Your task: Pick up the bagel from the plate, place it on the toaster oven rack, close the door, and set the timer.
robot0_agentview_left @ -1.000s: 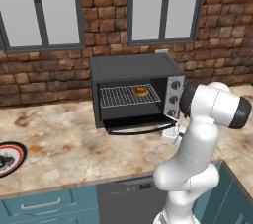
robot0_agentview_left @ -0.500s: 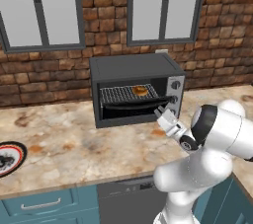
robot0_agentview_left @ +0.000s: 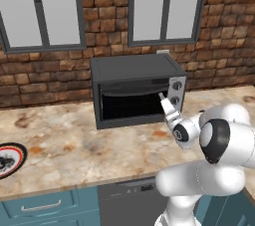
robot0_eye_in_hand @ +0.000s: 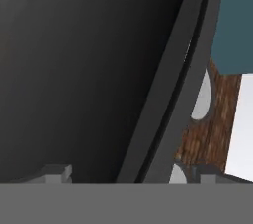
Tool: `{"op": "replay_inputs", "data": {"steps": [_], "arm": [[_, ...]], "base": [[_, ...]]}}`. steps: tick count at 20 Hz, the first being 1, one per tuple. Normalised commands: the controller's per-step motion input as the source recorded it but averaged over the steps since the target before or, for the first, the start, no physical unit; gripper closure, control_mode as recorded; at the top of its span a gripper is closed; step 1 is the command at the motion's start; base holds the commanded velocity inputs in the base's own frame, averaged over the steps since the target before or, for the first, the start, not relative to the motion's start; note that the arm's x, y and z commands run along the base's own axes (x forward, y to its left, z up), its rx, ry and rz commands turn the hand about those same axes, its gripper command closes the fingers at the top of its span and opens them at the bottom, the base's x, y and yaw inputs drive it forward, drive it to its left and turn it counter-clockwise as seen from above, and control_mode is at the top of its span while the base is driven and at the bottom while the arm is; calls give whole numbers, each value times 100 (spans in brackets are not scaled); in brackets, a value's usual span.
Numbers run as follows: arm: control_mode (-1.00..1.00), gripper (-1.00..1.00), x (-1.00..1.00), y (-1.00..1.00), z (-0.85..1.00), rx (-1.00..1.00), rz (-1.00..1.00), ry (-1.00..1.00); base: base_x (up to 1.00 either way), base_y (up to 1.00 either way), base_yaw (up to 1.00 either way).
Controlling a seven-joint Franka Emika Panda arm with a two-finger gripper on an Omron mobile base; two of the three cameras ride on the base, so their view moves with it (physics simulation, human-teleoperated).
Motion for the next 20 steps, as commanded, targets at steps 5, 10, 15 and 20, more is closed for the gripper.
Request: {"op": "replay_inputs", "data": {"steps": [5,10,15,20], "arm": [[-100,-100,81,15,24,0,-3,38],[-100,-100,84,2,24,0,0,40],[-100,-100,82,0,0,1,0,29],[-100,-100,44,0,0,1,0,9]], "base": [[0,0,0],[0,0,0],[0,0,0],[0,0,0]]}}
